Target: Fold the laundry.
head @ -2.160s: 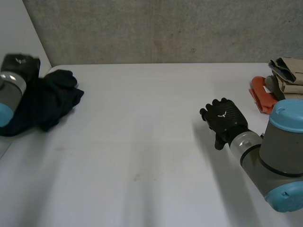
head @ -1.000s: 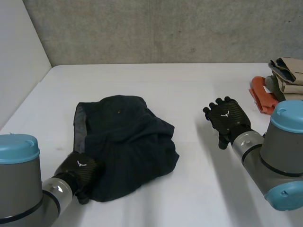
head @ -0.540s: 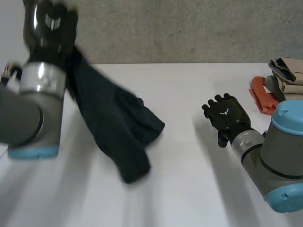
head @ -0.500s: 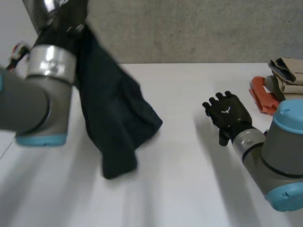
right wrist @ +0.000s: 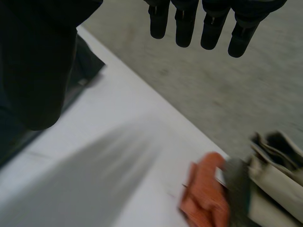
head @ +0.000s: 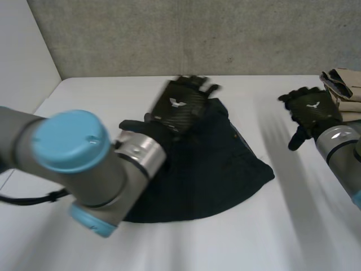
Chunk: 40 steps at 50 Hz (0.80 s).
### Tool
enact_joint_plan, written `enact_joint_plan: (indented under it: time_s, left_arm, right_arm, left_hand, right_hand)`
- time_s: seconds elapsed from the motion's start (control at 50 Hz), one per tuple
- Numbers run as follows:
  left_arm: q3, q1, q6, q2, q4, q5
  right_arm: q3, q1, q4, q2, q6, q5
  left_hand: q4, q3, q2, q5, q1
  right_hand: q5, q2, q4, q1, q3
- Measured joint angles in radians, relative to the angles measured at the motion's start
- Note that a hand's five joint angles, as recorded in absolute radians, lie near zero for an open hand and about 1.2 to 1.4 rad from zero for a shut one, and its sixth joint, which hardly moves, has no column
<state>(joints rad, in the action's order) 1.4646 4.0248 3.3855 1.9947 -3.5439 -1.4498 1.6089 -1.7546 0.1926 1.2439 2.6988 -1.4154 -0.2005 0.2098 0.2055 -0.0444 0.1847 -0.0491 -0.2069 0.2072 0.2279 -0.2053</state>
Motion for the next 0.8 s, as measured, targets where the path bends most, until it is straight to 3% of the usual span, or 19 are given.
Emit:
enact_joint_plan:
  time_s: [0.1, 0.18, 0.28, 0.34, 0.44, 0.54, 0.6, 0.68, 0.7, 0.76, 0.8]
  left_arm:
    - [0.143, 0.057, 0.051, -0.133, 0.117, -0.154]
    - [0.28, 0.091, 0.081, -0.2, 0.282, -0.214]
    - [0.381, 0.119, 0.087, -0.21, 0.42, -0.22]
    - [0.428, 0.138, 0.077, -0.185, 0.467, -0.205]
    - [0.439, 0.15, 0.067, -0.121, 0.409, -0.184]
    - [0.421, 0.15, 0.096, -0.054, 0.264, -0.181]
    - [0.413, 0.147, 0.126, -0.022, 0.198, -0.183]
    - [0.406, 0.136, 0.172, 0.014, 0.125, -0.185]
    - [0.403, 0.132, 0.186, 0.024, 0.1, -0.186]
    - [0.396, 0.12, 0.212, 0.041, 0.044, -0.189]
    - [0.39, 0.114, 0.227, 0.05, 0.008, -0.194]
  right_arm:
    - [0.017, -0.018, -0.108, 0.007, -0.111, 0.169]
    - [0.031, -0.035, -0.242, -0.014, -0.247, 0.276]
    - [0.031, -0.054, -0.309, -0.063, -0.33, 0.286]
    - [0.028, -0.072, -0.291, -0.112, -0.357, 0.25]
    - [0.028, -0.095, -0.183, -0.161, -0.356, 0.193]
    - [0.033, -0.115, -0.074, -0.199, -0.351, 0.154]
    - [0.033, -0.121, -0.04, -0.213, -0.35, 0.138]
    - [0.035, -0.124, -0.002, -0.217, -0.342, 0.117]
    - [0.038, -0.125, 0.011, -0.211, -0.337, 0.11]
    - [0.048, -0.129, 0.035, -0.188, -0.324, 0.101]
    - [0.053, -0.132, 0.043, -0.167, -0.315, 0.097]
  left_hand:
    - [-0.027, 0.022, 0.024, -0.019, 0.034]
    - [-0.137, 0.121, 0.127, -0.119, 0.162]
    - [-0.197, 0.186, 0.19, -0.183, 0.212]
    - [-0.199, 0.188, 0.192, -0.187, 0.212]
    - [-0.163, 0.163, 0.168, -0.14, 0.19]
    - [-0.169, 0.167, 0.172, -0.149, 0.195]
    - [-0.197, 0.189, 0.197, -0.18, 0.199]
    - [-0.5, 0.504, 0.509, -0.463, 0.523]
    - [-0.672, 0.671, 0.679, -0.551, 0.612]
    - [-0.9, 0.885, 0.893, -0.807, 0.899]
    - [-0.979, 0.963, 0.972, -0.928, 0.976]
  right_hand:
    - [0.0, 0.0, 0.0, 0.0, 0.0]
    - [-0.026, -0.032, 0.034, 0.004, -0.035]
    - [-0.061, -0.071, 0.07, 0.004, -0.074]
    - [-0.071, -0.074, 0.075, 0.009, -0.083]
    - [-0.118, -0.127, 0.13, 0.106, -0.134]
    - [-0.493, -0.517, 0.51, 0.493, -0.514]
    - [-0.823, -0.872, 0.85, 0.785, -0.863]
    - [-0.943, -0.965, 0.981, 0.866, -0.974]
    - [-0.943, -0.965, 0.983, 0.866, -0.975]
    - [-0.943, -0.965, 0.984, 0.866, -0.976]
    - [-0.943, -0.965, 0.985, 0.866, -0.977]
